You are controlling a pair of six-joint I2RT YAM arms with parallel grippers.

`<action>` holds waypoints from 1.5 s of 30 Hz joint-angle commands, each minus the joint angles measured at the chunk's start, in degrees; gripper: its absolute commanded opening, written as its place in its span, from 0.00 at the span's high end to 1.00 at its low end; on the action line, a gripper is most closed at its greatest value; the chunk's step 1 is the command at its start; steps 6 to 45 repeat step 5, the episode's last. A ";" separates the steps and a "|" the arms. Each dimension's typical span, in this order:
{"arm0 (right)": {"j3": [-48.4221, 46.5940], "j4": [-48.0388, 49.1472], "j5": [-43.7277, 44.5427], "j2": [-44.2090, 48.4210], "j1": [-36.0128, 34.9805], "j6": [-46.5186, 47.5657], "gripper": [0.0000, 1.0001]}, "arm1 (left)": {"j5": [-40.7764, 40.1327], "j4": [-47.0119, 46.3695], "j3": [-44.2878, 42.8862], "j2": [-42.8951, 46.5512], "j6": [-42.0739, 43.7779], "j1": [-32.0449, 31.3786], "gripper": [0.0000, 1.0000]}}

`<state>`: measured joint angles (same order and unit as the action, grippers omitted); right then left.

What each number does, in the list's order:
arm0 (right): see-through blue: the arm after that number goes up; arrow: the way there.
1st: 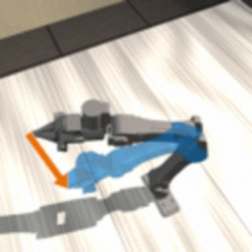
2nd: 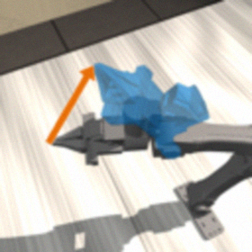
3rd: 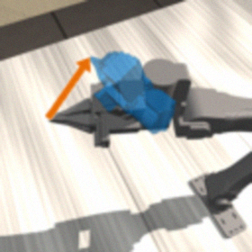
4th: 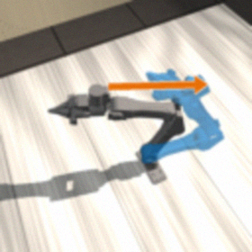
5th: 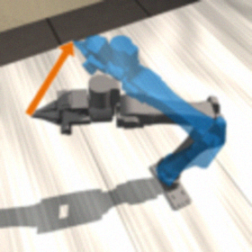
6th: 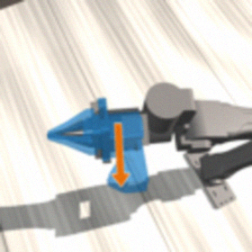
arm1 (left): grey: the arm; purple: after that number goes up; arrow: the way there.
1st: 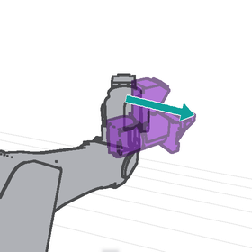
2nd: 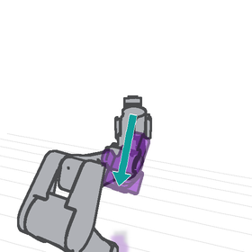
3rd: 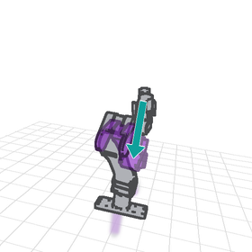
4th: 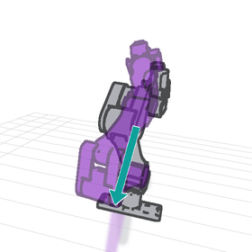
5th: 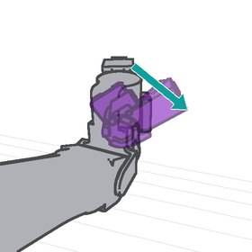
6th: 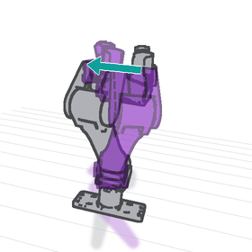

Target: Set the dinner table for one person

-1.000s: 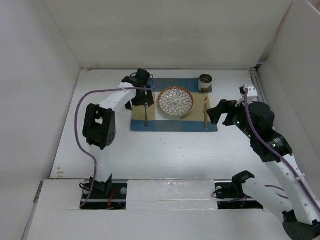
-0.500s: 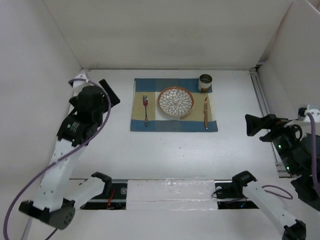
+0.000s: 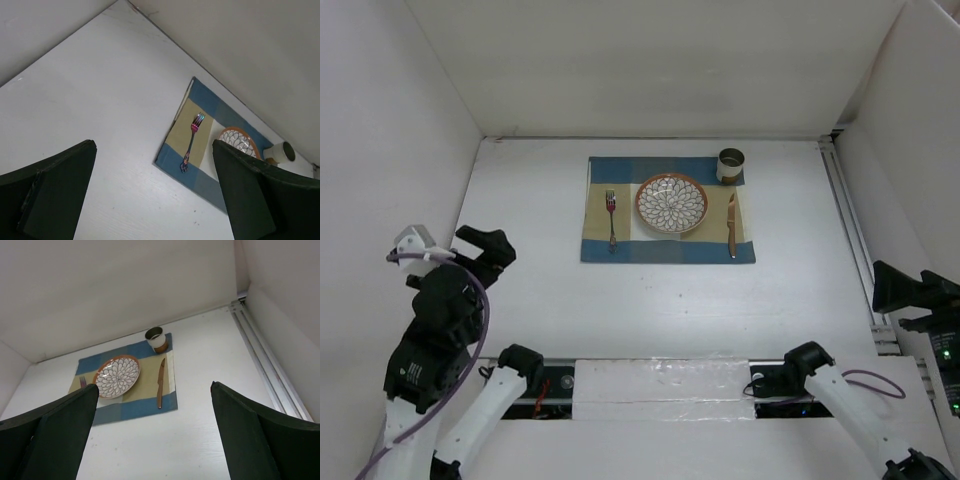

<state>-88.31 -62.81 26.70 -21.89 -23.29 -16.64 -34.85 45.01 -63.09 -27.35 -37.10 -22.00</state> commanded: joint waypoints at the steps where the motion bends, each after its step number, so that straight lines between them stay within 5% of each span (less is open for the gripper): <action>1: -1.68 -3.11 2.74 -0.35 0.26 0.82 0.00 | -3.03 1.30 1.30 1.87 -2.89 0.20 0.00; 45: -1.69 -3.11 2.75 -0.35 0.26 0.82 0.00 | -3.03 1.30 1.30 2.66 -2.89 0.20 0.00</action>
